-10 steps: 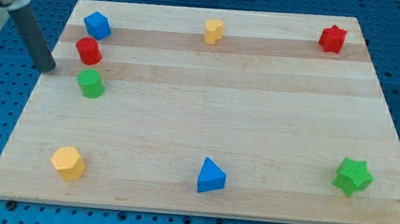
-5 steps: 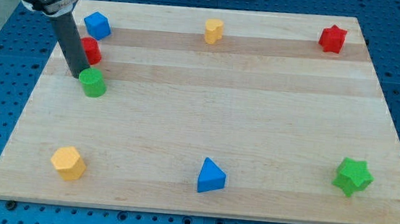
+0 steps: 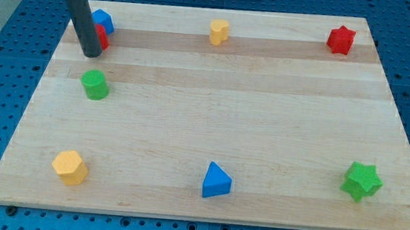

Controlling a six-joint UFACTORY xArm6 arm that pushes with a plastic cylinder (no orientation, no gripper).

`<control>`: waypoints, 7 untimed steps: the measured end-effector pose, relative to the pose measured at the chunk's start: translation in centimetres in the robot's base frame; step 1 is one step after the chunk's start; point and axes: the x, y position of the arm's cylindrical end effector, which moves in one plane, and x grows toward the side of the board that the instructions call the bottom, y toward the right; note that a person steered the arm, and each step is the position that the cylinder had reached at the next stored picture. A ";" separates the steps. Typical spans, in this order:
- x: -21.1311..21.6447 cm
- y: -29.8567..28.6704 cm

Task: Push the red circle into the cube

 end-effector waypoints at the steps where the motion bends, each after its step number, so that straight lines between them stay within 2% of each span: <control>1: 0.7 0.2; 2: 5.1 6.4; 3: 5.9 9.5; 4: 5.9 9.7; 5: 10.8 16.5; 7: 14.2 26.4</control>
